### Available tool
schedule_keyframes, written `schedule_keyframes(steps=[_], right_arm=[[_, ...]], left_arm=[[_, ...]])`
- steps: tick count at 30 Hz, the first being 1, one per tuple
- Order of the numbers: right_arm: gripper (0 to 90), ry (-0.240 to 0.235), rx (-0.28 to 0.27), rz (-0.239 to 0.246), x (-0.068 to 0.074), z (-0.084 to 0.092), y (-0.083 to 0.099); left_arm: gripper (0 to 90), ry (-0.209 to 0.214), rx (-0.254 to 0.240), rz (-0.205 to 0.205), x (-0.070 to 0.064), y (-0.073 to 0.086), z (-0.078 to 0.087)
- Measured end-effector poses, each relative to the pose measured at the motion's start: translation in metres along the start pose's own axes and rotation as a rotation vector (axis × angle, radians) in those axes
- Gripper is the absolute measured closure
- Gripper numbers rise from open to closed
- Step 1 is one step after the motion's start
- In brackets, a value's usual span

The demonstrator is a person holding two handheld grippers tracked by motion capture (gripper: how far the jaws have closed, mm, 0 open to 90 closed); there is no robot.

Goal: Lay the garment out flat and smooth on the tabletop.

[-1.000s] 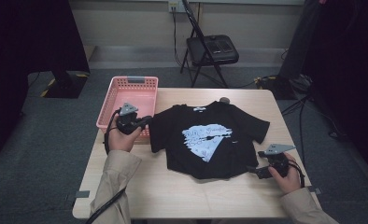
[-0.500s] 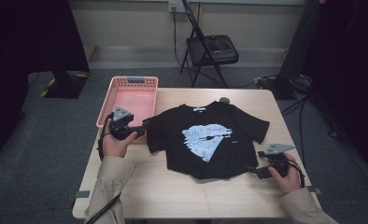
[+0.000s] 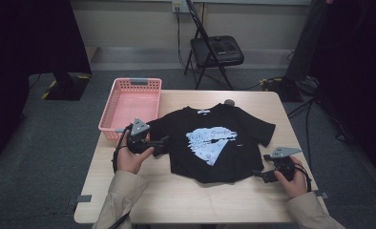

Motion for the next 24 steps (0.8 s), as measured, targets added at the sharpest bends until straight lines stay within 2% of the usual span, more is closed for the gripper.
schedule_keyframes(steps=[8, 14, 17, 20, 24], right_arm=[[11.2, 0.001, 0.000, 0.000, 0.000, 0.000, 0.000], [11.2, 0.001, 0.000, 0.000, 0.000, 0.000, 0.000], [11.2, 0.001, 0.000, 0.000, 0.000, 0.000, 0.000], [11.2, 0.001, 0.000, 0.000, 0.000, 0.000, 0.000], [11.2, 0.001, 0.000, 0.000, 0.000, 0.000, 0.000]], left_arm=[[16.7, 0.034, 0.029, -0.019, -0.013, 0.020, -0.003], [16.5, 0.076, 0.039, -0.023, -0.021, 0.034, -0.003], [16.3, 0.088, 0.055, -0.026, -0.025, 0.044, -0.005], [16.3, 0.098, 0.083, -0.053, -0.030, 0.054, -0.008], [16.4, 0.106, 0.091, -0.055, -0.034, 0.062, -0.011]])
Point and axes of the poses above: each handheld gripper's, and its own axes: z roughly backward along the jaws, y roughly out of its underside, x roughly to its left, the point moved 6 cm from there along -z, roughly forward along the jaws, and after that the axes turned 7 degrees about z, right-handed, at the moved point
